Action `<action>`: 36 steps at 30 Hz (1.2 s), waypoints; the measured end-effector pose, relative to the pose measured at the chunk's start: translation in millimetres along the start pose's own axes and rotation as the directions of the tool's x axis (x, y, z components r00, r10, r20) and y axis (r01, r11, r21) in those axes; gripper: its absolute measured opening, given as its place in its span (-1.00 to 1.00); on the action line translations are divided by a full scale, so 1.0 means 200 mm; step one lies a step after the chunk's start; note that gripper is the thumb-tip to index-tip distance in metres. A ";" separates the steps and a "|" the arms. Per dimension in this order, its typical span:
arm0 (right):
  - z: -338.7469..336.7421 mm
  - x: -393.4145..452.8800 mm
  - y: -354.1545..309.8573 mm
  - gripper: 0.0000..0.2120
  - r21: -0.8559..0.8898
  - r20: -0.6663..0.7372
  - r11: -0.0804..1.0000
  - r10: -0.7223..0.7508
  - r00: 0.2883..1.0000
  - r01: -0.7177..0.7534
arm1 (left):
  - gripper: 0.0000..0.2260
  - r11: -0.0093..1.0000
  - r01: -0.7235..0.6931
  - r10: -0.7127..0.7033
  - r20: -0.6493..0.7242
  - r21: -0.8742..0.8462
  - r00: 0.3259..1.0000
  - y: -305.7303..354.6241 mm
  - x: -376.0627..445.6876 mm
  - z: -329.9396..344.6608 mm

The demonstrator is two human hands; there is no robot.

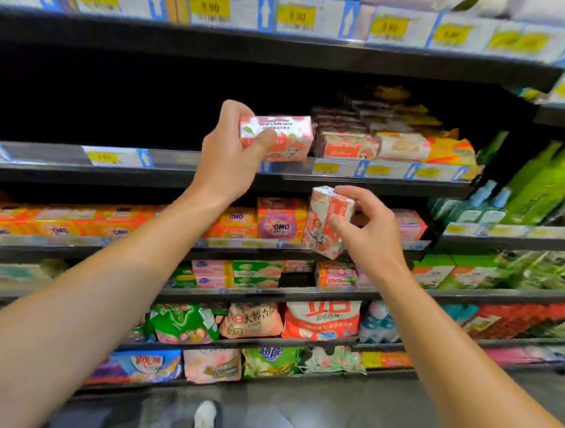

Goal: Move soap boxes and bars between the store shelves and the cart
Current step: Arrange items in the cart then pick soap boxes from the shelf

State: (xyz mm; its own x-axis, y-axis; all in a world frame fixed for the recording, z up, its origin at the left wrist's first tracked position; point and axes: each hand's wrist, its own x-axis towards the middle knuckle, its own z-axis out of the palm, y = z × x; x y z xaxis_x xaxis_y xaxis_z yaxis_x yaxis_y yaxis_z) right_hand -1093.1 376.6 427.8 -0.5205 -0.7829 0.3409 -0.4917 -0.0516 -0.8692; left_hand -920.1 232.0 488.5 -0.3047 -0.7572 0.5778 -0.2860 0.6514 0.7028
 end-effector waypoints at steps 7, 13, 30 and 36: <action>0.01 0.08 0.06 -0.65 0.015 0.026 1.000 -0.002 1.000 0.001 | -0.65 0.970 -0.071 0.056 0.073 0.233 0.996 -0.08 0.20 0.11; 0.00 0.11 0.08 -0.62 -0.071 0.108 0.993 -0.084 0.991 0.092 | -0.61 0.876 0.049 -0.141 0.157 0.480 0.978 -0.14 0.23 0.17; 0.02 0.13 0.15 -0.59 -0.047 0.222 0.987 -0.137 0.965 0.151 | -0.56 0.818 -0.054 -0.116 0.256 0.573 0.960 -0.10 0.32 0.17; 0.02 0.14 0.16 -0.59 -0.055 0.248 0.984 -0.153 0.957 0.172 | -0.58 0.742 -0.119 -0.097 0.282 0.659 0.954 -0.07 0.39 0.23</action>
State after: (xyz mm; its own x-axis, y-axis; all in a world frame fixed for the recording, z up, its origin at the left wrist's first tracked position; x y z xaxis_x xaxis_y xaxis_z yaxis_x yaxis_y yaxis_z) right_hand -1120.7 350.5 407.2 -0.2492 -0.8948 0.3703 -0.6118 -0.1509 -0.7765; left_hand -980.5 166.4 504.0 -0.5192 -0.7724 0.3658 -0.7751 0.6059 0.1792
